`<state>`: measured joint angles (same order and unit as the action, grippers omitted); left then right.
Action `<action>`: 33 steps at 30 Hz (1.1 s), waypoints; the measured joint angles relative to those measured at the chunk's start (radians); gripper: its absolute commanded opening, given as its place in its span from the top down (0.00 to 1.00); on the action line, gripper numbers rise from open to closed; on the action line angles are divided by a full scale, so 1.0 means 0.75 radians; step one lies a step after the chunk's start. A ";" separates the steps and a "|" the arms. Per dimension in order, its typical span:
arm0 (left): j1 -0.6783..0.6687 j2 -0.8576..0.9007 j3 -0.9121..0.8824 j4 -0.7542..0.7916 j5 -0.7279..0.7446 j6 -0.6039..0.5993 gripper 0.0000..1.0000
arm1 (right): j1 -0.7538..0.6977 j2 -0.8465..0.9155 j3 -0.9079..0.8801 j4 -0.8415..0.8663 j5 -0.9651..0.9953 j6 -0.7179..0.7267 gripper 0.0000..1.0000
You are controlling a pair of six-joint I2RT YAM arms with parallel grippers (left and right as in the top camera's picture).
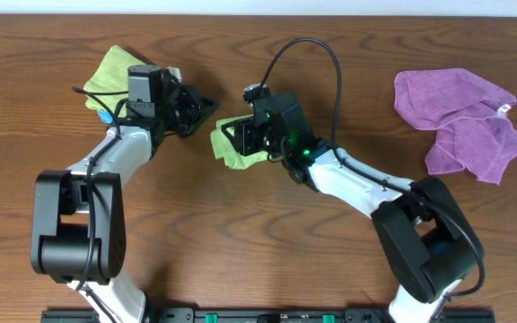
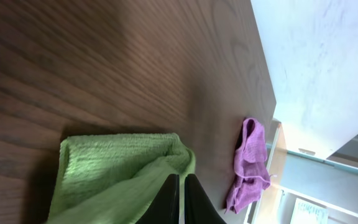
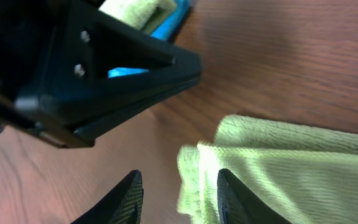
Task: Fold the cloth
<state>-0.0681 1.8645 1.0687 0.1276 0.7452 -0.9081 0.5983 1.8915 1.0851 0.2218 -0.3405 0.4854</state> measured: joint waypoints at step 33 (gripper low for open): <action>0.074 -0.001 0.010 -0.504 0.145 0.160 0.05 | -0.565 -0.679 0.019 -1.065 -0.185 -0.351 0.01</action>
<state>-0.0124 1.8641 1.0760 -0.2504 0.8543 -0.7879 0.1745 1.3823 1.0992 -0.5766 -0.4793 0.2218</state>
